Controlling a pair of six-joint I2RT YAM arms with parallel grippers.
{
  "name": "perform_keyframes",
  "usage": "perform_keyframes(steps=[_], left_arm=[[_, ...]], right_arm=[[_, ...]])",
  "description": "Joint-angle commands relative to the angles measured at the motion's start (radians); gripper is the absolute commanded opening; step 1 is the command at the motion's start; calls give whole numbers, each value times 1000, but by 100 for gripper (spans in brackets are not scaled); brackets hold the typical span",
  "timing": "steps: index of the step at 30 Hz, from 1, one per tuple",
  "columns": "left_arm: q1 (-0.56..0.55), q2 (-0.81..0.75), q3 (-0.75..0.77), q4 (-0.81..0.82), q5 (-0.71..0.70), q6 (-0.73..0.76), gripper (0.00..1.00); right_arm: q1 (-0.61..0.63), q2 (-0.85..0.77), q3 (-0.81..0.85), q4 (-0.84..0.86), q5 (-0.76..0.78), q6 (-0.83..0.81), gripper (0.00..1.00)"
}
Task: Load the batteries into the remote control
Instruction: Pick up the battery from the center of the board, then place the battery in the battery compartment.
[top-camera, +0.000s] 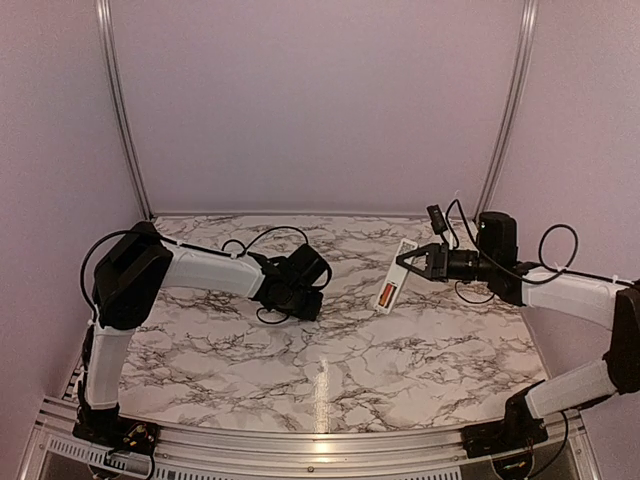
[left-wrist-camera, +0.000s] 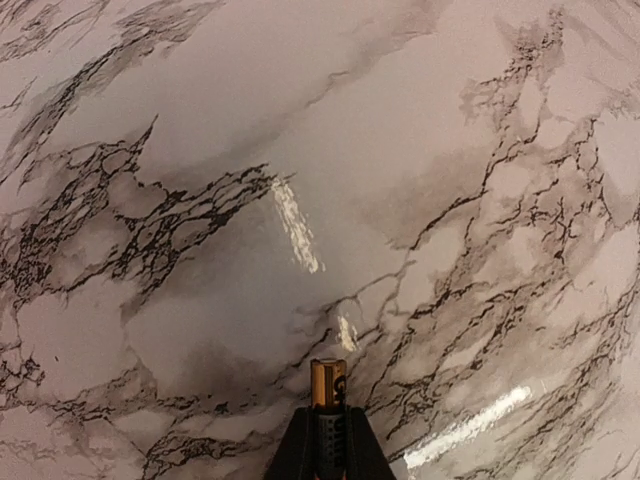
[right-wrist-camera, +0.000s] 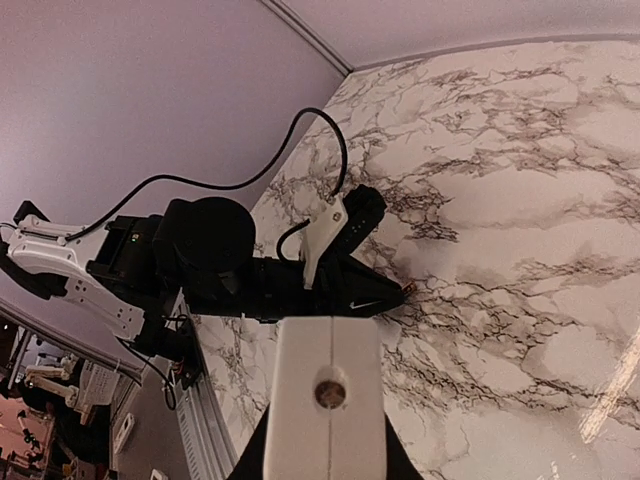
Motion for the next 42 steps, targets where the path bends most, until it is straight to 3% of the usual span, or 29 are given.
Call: perform_keyframes(steps=[1,8,13,22,35,42], left_arm=[[6,-176,-145,59,91,89,0],[-7,-441,-333,167,314,149,0],[-56,-511,-330,113,372,159,0],[-140,-459,-212,16,428,89,0],[-167,-380,-142,-33,427,36,0],[-172,-322,-95,-69,409,36,0]], right_arm=[[-8,48,-71,206,-80,170,0],[45,105,-164,411,-48,322,0],[112,180,-201,568,4,435,0],[188,283,-219,752,82,540,0],[217,401,-284,1007,140,682,0],[230,429,-299,1063,142,709,0]])
